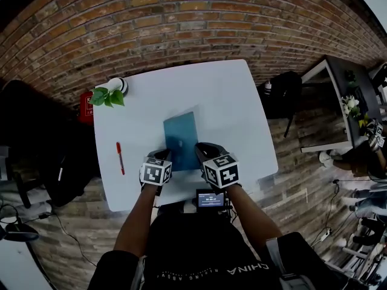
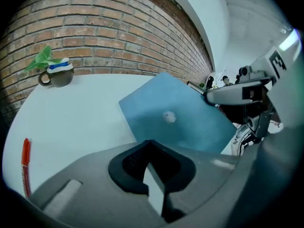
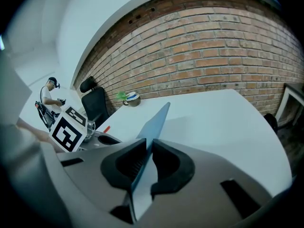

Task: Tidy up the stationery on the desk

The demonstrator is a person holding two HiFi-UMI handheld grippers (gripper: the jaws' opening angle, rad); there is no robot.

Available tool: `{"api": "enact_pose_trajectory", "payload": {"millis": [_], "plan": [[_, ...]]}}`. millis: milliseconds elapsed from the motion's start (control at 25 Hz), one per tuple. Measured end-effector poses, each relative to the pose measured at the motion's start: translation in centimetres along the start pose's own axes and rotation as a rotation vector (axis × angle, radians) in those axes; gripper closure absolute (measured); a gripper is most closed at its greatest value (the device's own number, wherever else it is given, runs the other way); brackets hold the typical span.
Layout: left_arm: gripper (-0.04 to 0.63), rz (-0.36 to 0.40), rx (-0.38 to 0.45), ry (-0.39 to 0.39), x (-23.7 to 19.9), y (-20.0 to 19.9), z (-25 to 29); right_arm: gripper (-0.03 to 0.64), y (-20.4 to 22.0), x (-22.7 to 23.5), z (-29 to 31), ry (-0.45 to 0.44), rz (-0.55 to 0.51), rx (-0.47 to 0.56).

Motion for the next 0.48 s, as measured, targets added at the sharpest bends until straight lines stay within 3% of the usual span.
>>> {"api": "enact_pose_trajectory", "payload": {"millis": [200,480], "plan": [[0.583,-0.097,0.017,0.098,-0.4,0.2,-0.3,0.566,-0.4,-1.8,-0.2,-0.009,-0.052,0.015],[0.553,-0.148,0.103,0.222,0.6,-1.5,-1.7,0.566,-0.9,-4.0,-0.5,-0.027,-0.096,0.030]]}}
Point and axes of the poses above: the fingertips, and each gripper's own axes: z forward along the fingers, x to its right, y out of its underside, the point moved 5 cm from there along -z, backward along the fingers, and after that the axes turned 15 degrees about z, right-handed, at the moved point
